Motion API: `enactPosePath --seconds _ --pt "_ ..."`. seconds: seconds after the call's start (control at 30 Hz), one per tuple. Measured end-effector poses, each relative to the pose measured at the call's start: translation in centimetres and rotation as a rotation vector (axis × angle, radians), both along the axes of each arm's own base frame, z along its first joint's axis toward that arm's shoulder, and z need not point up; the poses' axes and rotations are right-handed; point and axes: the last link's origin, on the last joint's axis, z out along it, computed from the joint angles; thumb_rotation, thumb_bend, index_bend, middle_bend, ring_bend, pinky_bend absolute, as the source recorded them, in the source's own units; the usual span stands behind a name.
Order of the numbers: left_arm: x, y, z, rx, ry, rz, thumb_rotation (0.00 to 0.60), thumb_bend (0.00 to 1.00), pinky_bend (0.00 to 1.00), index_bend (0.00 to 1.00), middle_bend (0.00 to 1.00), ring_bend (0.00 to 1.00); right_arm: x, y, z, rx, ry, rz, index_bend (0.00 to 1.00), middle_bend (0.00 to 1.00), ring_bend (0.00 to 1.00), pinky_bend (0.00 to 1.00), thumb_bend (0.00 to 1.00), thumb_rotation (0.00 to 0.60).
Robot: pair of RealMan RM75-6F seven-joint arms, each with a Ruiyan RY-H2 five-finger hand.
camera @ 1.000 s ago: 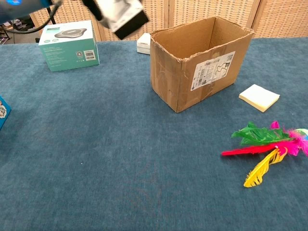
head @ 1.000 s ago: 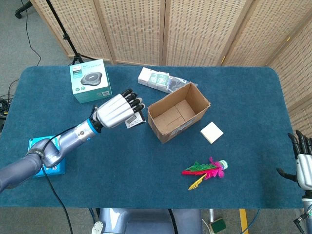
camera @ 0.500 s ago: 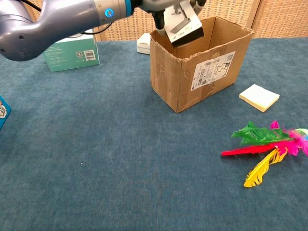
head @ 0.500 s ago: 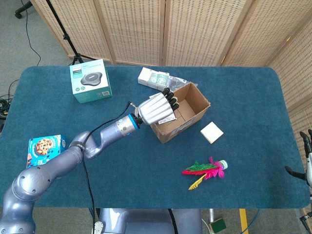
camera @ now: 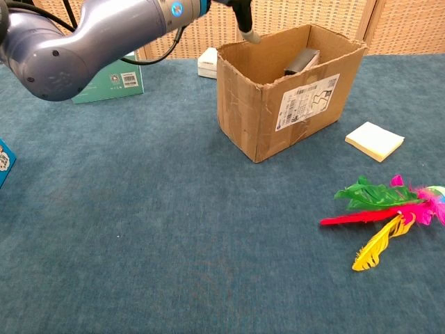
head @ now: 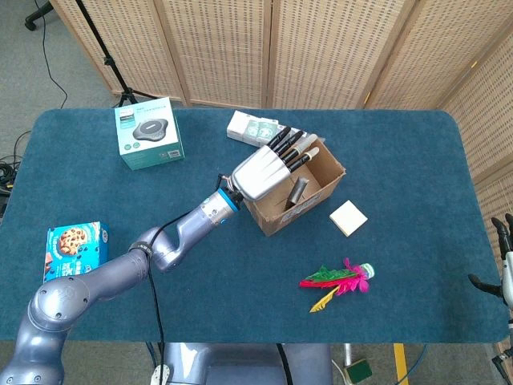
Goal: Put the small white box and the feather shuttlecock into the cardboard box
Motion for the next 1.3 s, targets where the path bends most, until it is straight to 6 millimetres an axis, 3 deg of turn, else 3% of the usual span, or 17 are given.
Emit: enactPosePath --seconds 0.2,0.33,0.43,0.67,0.87,0.97,1.07,1.3 --pt "-1.1 -0.2 3.2 -0.013 -0.106 0.042 0.6 0.0 0.09 0.0 0.0 0.0 0.4 0.0 -0.4 0.021 0.004 0.014 0.03 0.0 0.0 0.0 0.0 0.6" --pt "-4.4 -0.7 6.4 -0.021 -0.173 0.109 0.6 0.0 0.04 0.0 0.0 0.0 0.4 0.0 -0.8 0.047 0.004 0.022 0.03 0.0 0.0 0.0 0.0 0.6" --pt "-9.0 -1.6 9.9 -0.018 -0.218 0.201 0.6 0.0 0.03 0.0 0.0 0.0 0.6 -0.1 -1.2 0.065 0.007 0.029 0.03 0.0 0.0 0.0 0.0 0.6" --pt "-22.5 -5.9 18.0 0.027 -0.282 0.527 0.6 0.0 0.0 0.0 0.0 0.0 1.5 -0.4 -2.0 0.096 0.043 0.065 0.03 0.0 0.0 0.0 0.0 0.6" --pt "-30.9 -12.1 21.3 0.006 -0.373 0.77 0.6 0.0 0.0 0.0 0.0 0.0 3.6 -1.3 -3.2 0.165 0.12 0.141 0.03 0.0 0.0 0.0 0.0 0.6" --pt "-33.2 -15.3 21.8 0.016 -0.409 0.854 0.6 0.0 0.0 0.0 0.0 0.0 4.7 -2.0 -4.1 0.22 0.137 0.185 0.03 0.0 0.0 0.0 0.0 0.6" --pt "-34.3 -18.0 22.2 0.05 -0.433 0.914 0.6 0.0 0.0 0.0 0.0 0.0 5.7 -2.7 -5.1 0.296 0.125 0.22 0.03 0.0 0.0 0.0 0.0 0.6" --pt "-33.9 -21.4 22.5 0.081 -0.441 0.977 0.6 0.0 0.0 0.0 0.0 0.0 9.0 -5.2 -8.7 0.548 0.144 0.35 0.02 0.0 0.0 0.0 0.0 0.6"
